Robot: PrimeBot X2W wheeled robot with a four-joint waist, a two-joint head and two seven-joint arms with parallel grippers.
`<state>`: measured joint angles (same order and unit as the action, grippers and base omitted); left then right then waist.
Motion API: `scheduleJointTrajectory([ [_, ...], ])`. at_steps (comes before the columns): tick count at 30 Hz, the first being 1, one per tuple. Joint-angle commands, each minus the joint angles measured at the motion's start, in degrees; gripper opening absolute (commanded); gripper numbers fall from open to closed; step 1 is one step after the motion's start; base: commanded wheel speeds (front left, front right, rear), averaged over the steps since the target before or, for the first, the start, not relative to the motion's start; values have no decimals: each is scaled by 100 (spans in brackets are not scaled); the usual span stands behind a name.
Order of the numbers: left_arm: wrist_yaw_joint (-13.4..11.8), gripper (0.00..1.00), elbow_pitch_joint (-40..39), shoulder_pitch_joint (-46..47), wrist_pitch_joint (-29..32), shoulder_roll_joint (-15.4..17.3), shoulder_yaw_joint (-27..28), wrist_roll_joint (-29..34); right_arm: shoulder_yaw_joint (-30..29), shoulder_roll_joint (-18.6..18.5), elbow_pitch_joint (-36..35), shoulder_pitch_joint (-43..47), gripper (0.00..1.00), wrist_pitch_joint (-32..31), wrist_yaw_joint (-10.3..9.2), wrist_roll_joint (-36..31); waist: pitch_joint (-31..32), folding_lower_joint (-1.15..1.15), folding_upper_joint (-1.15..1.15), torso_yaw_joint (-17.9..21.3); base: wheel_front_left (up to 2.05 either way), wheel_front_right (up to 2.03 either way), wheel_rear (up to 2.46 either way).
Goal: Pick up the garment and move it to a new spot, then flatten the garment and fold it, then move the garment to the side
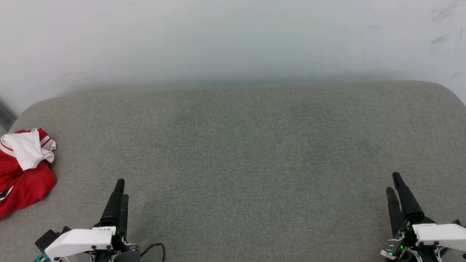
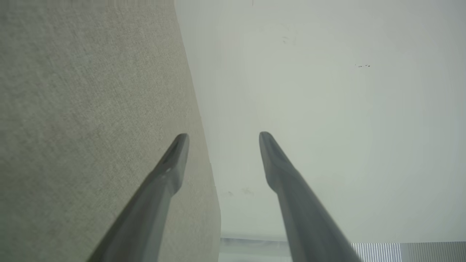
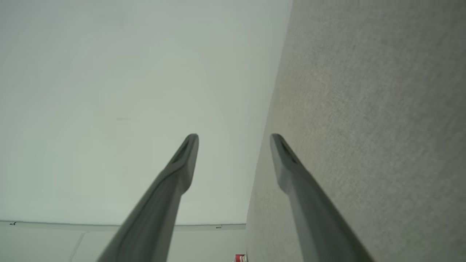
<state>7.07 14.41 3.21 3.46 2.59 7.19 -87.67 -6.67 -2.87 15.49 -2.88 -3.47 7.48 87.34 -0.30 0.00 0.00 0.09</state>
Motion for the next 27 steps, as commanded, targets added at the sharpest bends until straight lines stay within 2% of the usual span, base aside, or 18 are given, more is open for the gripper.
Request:
scheduleJointTrajectory([
  [1, -63, 100, -215, 71, -77, 16, 34, 295, -36, -3, -176, -45, 100, 75, 1, -267, -6, 0, 0, 1, 0, 0, 0],
  [18, -805, 100, -921, -57, -466, 21, -326, 2407, -39, -3, -855, 90, 100, 465, 1, -2214, -34, 0, 0, -13, 0, 0, 0],
  [27, -1070, 100, -1116, -137, -658, 23, -511, 3469, 144, -3, -1181, 211, 100, 659, 1, -3351, -33, 0, 0, -22, 0, 0, 0],
])
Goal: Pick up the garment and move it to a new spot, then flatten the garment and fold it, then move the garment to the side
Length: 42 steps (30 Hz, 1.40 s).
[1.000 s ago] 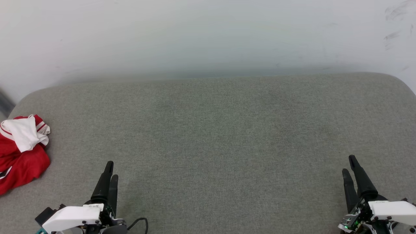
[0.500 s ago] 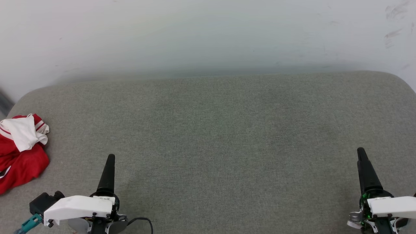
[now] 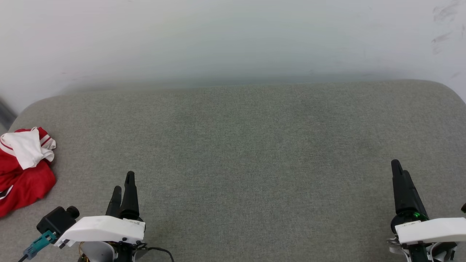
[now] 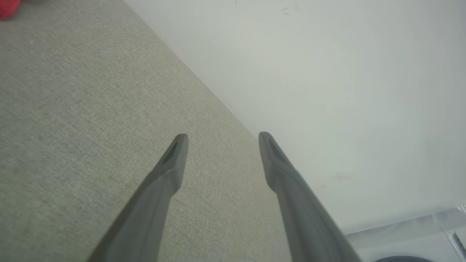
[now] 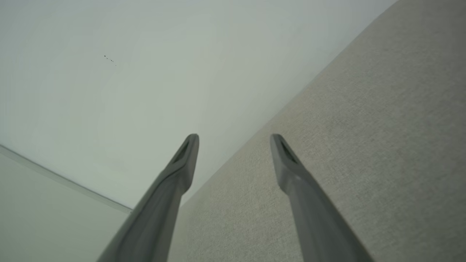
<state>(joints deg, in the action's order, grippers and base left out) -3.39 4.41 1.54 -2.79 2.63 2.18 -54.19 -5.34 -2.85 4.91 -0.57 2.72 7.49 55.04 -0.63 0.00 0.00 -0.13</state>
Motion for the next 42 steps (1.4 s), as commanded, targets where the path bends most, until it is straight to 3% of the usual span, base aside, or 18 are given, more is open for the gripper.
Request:
scheduleJointTrajectory([
  [1, -44, 100, -131, 20, -55, 19, -28, 233, 27, -5, -152, -7, 100, 59, 0, -241, 0, 0, 0, 0, 0, 0, 0],
  [18, -335, 100, -321, -95, -371, 130, -355, 1746, 191, -5, -400, 179, 100, 373, 0, -1904, 6, 0, 0, -2, 0, 0, 0],
  [42, -26, 100, -511, -249, -735, 158, -532, 3112, 244, -5, -700, 409, 100, 745, 0, -3280, -18, 0, 0, -16, 0, 0, 0],
])
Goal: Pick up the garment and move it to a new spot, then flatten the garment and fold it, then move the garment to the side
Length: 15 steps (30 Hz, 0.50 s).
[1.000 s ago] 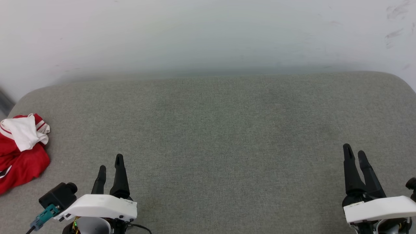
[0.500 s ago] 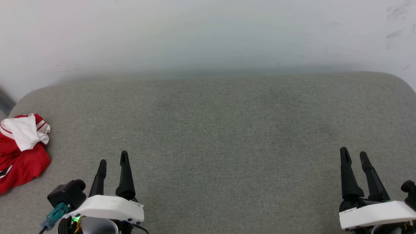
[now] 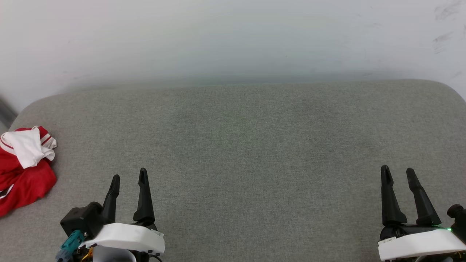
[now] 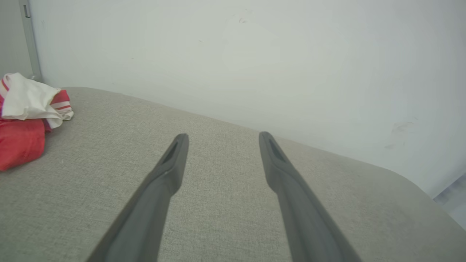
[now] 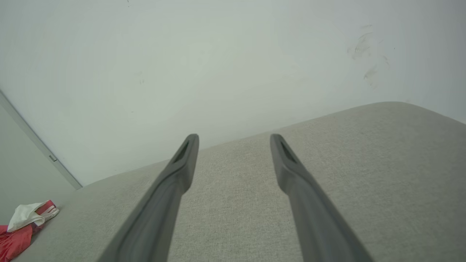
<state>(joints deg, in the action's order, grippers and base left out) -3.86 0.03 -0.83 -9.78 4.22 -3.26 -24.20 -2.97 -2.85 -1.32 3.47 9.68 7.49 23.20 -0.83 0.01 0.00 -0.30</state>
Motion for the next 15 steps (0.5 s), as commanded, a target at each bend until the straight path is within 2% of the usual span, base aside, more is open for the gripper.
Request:
scheduleJointTrajectory([
  [1, 29, 100, -75, -19, -53, -6, 18, 172, 7, -5, -84, 16, 100, 61, 0, -134, 3, -1, 0, 1, 0, 0, 0],
  [15, 192, 100, 14, -122, -227, -79, 106, 849, 69, -5, -209, 148, 100, 243, 0, -747, 30, -1, 0, 3, 0, 0, 0],
])
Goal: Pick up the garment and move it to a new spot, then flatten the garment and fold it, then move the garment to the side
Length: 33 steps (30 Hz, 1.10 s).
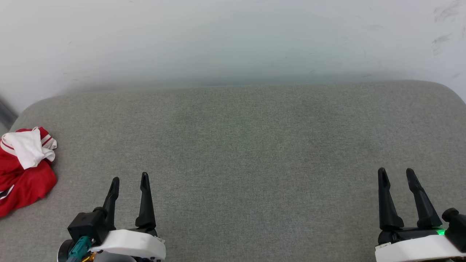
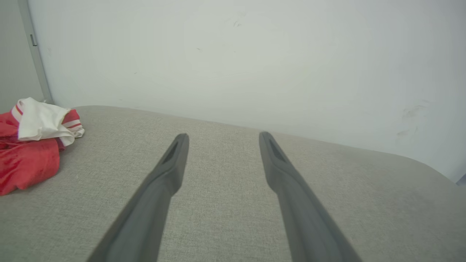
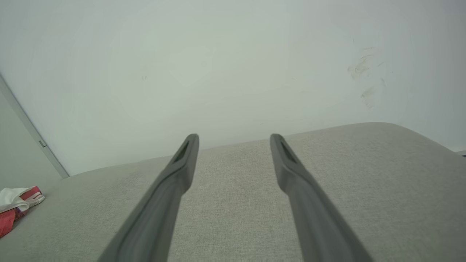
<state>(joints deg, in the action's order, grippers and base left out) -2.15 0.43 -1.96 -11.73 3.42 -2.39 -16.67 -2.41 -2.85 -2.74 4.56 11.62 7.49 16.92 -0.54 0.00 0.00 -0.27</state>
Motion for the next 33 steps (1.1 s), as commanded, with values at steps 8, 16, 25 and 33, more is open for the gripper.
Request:
scheduleJointTrajectory([
  [8, 151, 100, 70, -71, -132, -35, 64, 421, 54, -5, -142, 116, 100, 140, 0, -435, 6, 0, 0, 5, 0, 0, 0],
  [16, 225, 100, 165, -97, -219, -53, 125, 698, 29, -4, -110, 161, 100, 227, 0, -407, 10, 0, 0, 14, 0, 0, 0],
  [25, 250, 100, 226, -140, -306, -55, 104, 868, 86, -4, -95, 247, 100, 315, 0, -544, 39, 0, 0, 18, 0, 0, 0],
  [33, 232, 100, 295, -180, -356, -55, 76, 928, 98, -4, -80, 280, 100, 359, 0, -636, 50, 0, 0, 12, 0, 0, 0],
])
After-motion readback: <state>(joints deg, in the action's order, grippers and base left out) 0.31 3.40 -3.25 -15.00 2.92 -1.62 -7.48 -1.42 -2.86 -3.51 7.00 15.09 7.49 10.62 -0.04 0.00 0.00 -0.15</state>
